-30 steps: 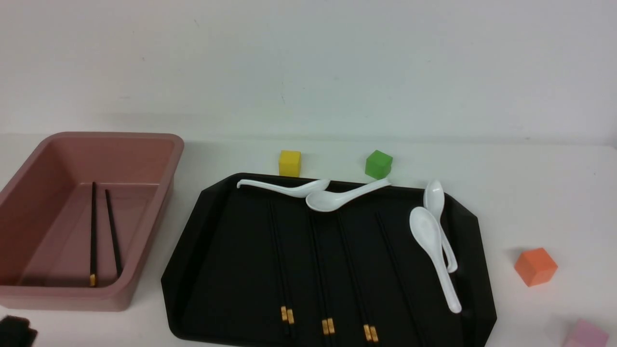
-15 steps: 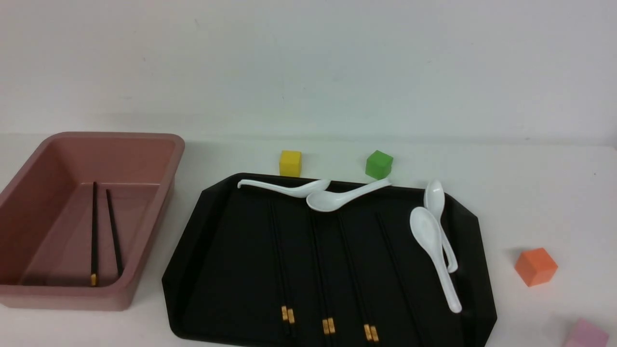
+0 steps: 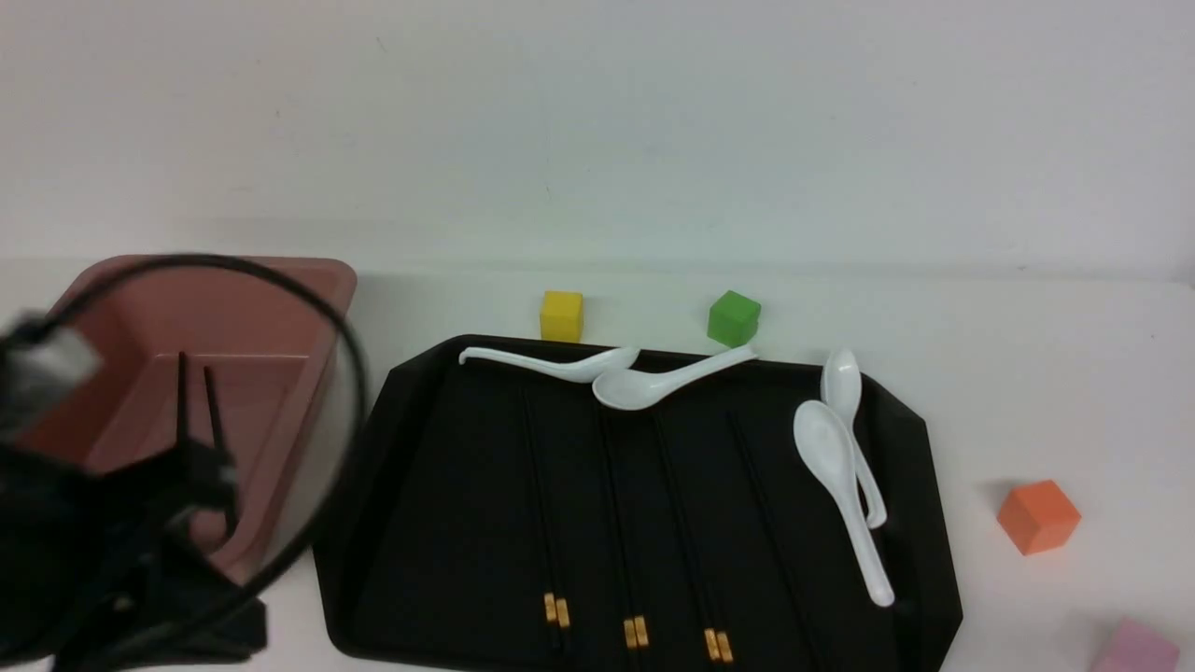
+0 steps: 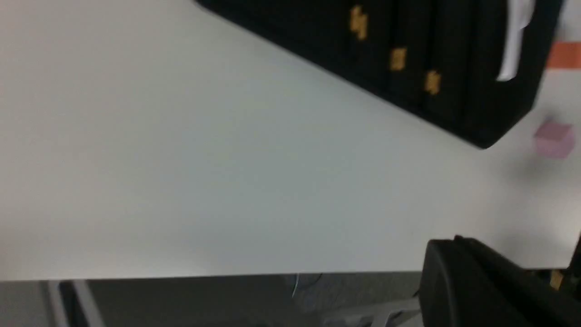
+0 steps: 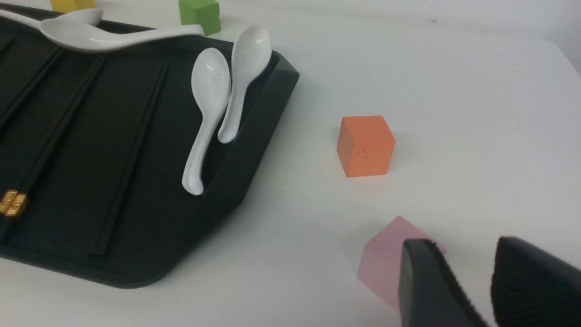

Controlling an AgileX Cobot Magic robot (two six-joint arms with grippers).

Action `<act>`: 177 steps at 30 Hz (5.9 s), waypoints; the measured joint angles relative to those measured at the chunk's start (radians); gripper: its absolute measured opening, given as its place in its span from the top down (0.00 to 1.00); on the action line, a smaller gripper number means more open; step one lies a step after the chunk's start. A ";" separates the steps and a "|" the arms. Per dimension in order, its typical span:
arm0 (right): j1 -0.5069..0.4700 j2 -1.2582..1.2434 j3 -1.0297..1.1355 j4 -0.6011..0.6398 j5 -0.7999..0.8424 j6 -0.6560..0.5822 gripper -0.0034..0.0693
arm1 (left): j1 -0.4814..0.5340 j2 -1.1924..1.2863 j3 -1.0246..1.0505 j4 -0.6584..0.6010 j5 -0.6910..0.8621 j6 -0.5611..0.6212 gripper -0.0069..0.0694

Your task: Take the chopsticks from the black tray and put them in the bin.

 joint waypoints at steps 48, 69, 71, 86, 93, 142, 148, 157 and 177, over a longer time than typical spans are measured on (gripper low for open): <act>0.000 0.000 0.000 0.000 0.000 0.000 0.62 | -0.524 0.988 -0.627 0.518 -0.185 -0.605 0.53; 0.000 0.000 0.000 0.000 0.000 0.000 0.62 | -0.526 0.935 -0.624 0.493 -0.177 -0.625 0.75; 0.000 0.000 0.000 0.000 0.000 0.000 0.62 | -0.526 0.875 -0.624 0.483 -0.175 -0.628 0.75; 0.000 0.000 0.000 0.000 0.000 0.000 0.62 | -0.464 0.529 -0.622 0.881 0.054 -0.596 0.75; 0.000 0.000 0.000 0.000 0.000 0.000 0.62 | -0.210 0.491 -0.535 0.882 0.066 -0.364 0.75; 0.000 0.000 0.000 0.000 0.000 0.000 0.62 | 0.048 0.532 -0.420 0.556 -0.058 -0.151 0.93; 0.000 0.000 0.000 0.000 0.000 0.000 0.62 | 0.048 0.298 -0.260 0.395 -0.109 -0.029 0.93; 0.000 0.000 0.000 0.000 0.000 0.000 0.62 | 0.048 -0.213 0.186 0.282 -0.322 0.045 0.93; 0.000 0.000 0.000 0.000 0.000 0.000 0.62 | 0.048 -1.121 0.531 0.254 -0.542 0.064 0.93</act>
